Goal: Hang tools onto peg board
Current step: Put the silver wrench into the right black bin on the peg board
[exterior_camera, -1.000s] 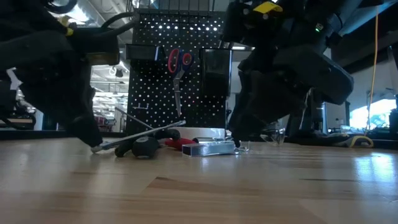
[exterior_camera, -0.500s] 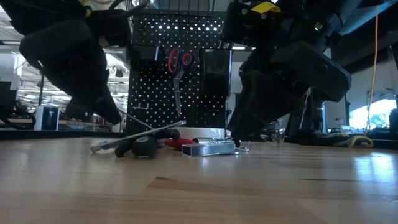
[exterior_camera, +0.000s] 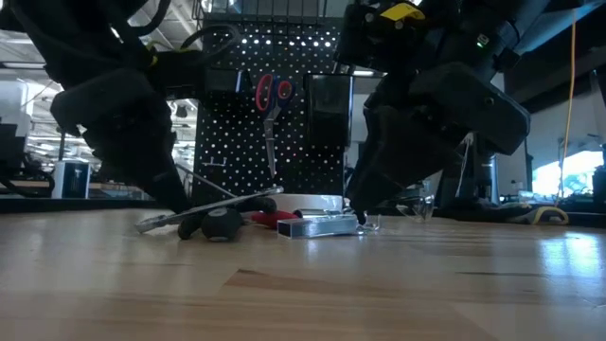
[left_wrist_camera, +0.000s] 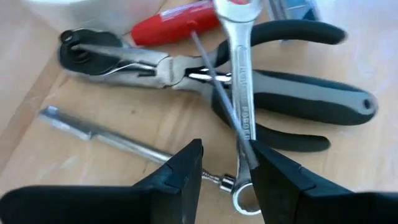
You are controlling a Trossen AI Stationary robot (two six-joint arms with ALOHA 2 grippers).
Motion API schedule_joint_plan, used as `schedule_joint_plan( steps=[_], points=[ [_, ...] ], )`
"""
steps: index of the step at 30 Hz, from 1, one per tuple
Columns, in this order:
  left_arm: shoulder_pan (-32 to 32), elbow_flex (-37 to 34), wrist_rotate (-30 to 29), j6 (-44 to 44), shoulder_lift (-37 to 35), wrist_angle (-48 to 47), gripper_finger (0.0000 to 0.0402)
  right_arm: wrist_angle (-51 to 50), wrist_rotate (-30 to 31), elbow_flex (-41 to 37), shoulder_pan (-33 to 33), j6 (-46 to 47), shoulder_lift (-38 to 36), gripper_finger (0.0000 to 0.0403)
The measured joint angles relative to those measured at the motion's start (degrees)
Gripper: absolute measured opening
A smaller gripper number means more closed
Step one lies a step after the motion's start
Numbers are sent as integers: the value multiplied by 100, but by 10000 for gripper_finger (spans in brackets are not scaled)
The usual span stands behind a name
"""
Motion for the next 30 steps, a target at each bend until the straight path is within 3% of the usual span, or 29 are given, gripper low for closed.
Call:
schedule_joint_plan(
  steps=[18, 30],
  points=[
    [-55, 150, 357, 74, 9, 257, 120, 2, -1, 0, 0, -2, 0, 147],
    [-56, 98, 468, -375, 19, 279, 120, 5, -1, 0, 0, -2, 0, 147]
  ],
)
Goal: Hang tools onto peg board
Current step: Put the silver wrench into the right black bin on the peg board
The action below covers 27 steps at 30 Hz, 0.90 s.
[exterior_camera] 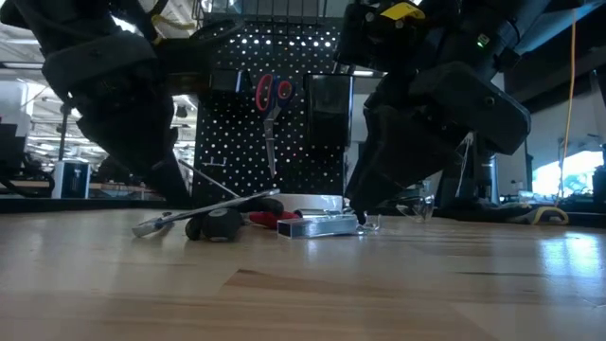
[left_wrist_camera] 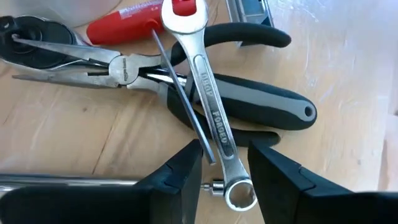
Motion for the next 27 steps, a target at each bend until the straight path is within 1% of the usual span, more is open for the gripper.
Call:
schedule_joint_plan(
  steps=[6, 16, 19, 24, 27],
  points=[
    [-5, -134, 88, -90, 172, 393, 120, 4, 0, 0, 0, 0, 2, 147],
    [-5, -146, 52, -205, 274, 140, 115, 7, 0, 2, 0, 0, 4, 147],
    [-5, -146, 35, -87, 274, 119, 93, 7, 0, 2, 0, 0, 4, 147],
    [-5, -146, 20, 41, 274, 96, 41, 6, 0, 2, 0, 0, 4, 147],
    [-5, -146, 20, 63, 271, 96, 30, 6, 0, 2, 0, 0, 4, 147]
  ],
)
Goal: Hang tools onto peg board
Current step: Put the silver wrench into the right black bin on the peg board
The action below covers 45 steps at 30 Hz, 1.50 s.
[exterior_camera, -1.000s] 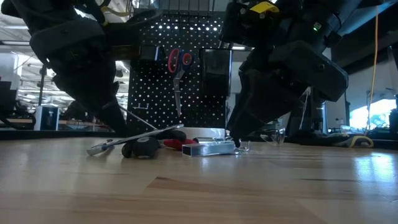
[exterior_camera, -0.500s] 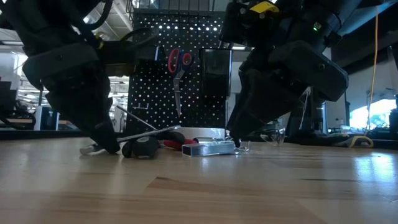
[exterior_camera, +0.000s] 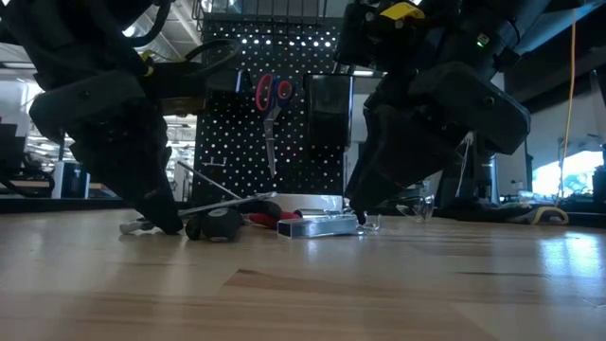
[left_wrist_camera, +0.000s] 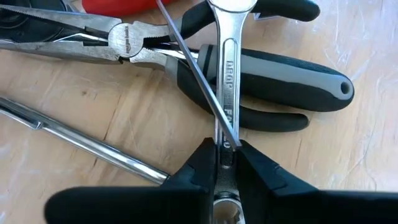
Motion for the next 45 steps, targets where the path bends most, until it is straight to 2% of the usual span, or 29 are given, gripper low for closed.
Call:
schedule_joint_plan(
  steps=[8, 15, 24, 29, 36, 45],
  points=[
    [-119, 75, 72, 20, -73, -66, 47, -139, 0, 0, 7, -2, 0, 147],
    [-367, 205, 58, 151, -438, -203, 33, -282, 67, 0, 155, -2, -47, 147],
    [-778, 236, 33, 171, -1069, -177, 40, -247, 357, 4, 341, -151, -281, 147],
    [-901, 236, -106, 284, -1349, -85, 35, 346, 715, 2, 456, -435, -391, 147],
    [-927, 236, -435, 417, -1642, -49, 43, 1515, 542, 2, 400, -1012, -391, 147],
    [-964, 236, -553, 871, -1881, 291, 38, 2679, 522, 2, 182, -1058, -391, 147]
  ],
)
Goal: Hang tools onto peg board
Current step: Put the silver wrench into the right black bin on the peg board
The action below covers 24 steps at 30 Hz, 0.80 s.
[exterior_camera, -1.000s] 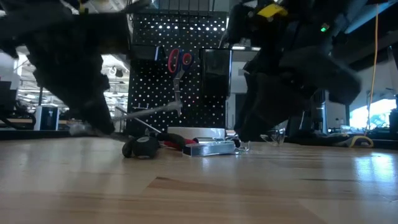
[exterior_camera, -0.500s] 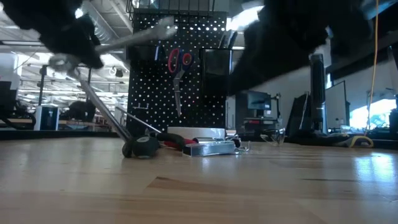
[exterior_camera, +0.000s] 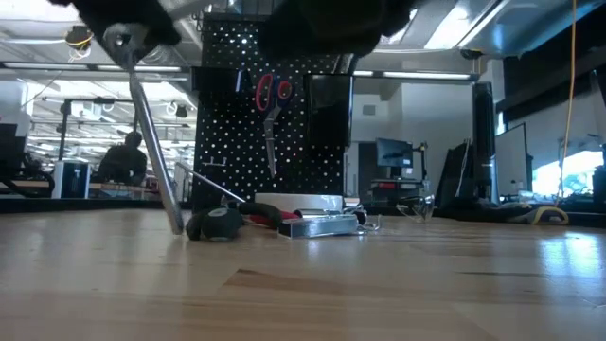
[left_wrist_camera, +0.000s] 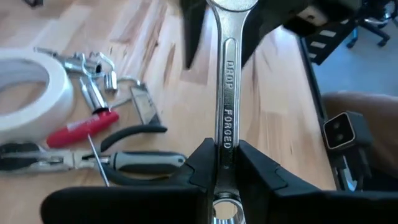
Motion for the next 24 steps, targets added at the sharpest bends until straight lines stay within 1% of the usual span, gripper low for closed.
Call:
schedule_joint_plan(
  steps=[4, 6, 9, 13, 17, 19, 21, 24],
  points=[
    [0, 0, -139, 20, -85, -1, 43, 153, 33, 0, -164, 8, 110, 147],
    [2, 0, -157, 89, -85, 45, 40, 347, -49, -1, -231, 3, 220, 147],
    [2, 2, -164, 181, -88, 153, 35, 817, -433, -4, -313, 11, 441, 147],
    [-8, -2, -129, 218, -85, 157, 39, 1440, -861, -4, -344, 92, 751, 147],
    [-44, -5, -113, 234, -81, 162, 42, 2117, -886, -2, -339, -147, 993, 147],
    [-69, -9, -132, 237, -79, 178, 43, 2302, -881, -2, -341, -166, 1036, 147],
    [-97, -9, -229, 284, -79, 212, 43, 2363, -882, -2, -341, -215, 1036, 147],
    [-169, -8, -294, 305, -79, 209, 43, 2273, -887, -2, -333, -559, 967, 147]
  ],
)
